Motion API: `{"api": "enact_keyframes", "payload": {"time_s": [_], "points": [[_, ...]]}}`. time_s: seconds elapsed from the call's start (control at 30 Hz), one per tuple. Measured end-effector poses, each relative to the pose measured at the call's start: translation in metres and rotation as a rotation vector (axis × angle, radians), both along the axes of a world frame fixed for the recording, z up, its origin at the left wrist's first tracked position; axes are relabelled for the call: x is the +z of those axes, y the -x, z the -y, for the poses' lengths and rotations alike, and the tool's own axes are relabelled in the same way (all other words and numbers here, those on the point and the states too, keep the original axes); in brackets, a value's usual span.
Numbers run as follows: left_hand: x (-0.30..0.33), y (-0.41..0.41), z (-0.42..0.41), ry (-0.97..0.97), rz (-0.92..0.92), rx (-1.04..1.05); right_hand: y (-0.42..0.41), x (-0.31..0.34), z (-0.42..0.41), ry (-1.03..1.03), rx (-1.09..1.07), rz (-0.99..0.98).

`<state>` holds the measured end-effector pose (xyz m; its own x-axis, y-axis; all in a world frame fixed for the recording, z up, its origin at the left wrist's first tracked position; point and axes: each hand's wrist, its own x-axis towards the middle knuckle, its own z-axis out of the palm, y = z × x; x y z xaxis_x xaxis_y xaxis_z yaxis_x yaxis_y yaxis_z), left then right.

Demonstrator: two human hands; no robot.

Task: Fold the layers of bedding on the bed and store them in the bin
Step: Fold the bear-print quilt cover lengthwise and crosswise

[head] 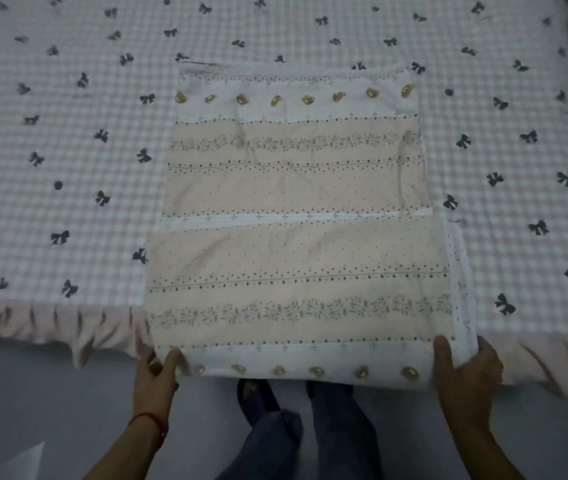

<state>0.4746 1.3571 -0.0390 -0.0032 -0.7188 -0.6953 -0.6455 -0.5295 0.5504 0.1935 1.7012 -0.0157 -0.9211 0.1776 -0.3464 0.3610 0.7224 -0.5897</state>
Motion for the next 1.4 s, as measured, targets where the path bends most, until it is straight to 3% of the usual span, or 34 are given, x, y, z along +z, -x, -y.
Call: {"api": "enact_keyframes", "payload": {"time_s": [0.1, 0.33, 0.47, 0.6, 0.7, 0.9, 1.07, 1.27, 1.4], "points": [[0.005, 0.002, 0.004, -0.110, -0.107, 0.003, 0.005, -0.003, -0.010, 0.233, -0.212, 0.147], [0.011, -0.015, 0.012, -0.054, -0.058, -0.132, 0.017, -0.010, -0.040, 0.273, -0.144, 0.306], [0.034, -0.024, 0.012, 0.032, -0.007, -0.271, 0.015, 0.013, -0.038, 0.085, -0.051, 0.258], [0.072, -0.017, 0.018, 0.202, 0.177, -0.455, 0.013, 0.054, -0.026, -0.071, 0.023, 0.231], [0.099, -0.008, 0.023, 0.239, 0.190, -0.503, 0.019, 0.082, -0.018, -0.073, 0.012, 0.264], [0.157, -0.013, 0.049, 0.097, 0.094, -0.476, 0.038, 0.147, -0.018, -0.085, 0.011, 0.378], [0.196, -0.030, 0.072, -0.033, -0.051, -0.283, 0.029, 0.189, -0.021, 0.033, -0.063, 0.480], [0.230, 0.002, 0.105, -0.166, -0.267, -0.139, 0.049, 0.207, -0.001, 0.285, -0.234, 0.421], [0.251, 0.054, 0.146, -0.265, -0.331, -0.018, 0.103, 0.226, 0.029, 0.414, -0.160, 0.290]]}}
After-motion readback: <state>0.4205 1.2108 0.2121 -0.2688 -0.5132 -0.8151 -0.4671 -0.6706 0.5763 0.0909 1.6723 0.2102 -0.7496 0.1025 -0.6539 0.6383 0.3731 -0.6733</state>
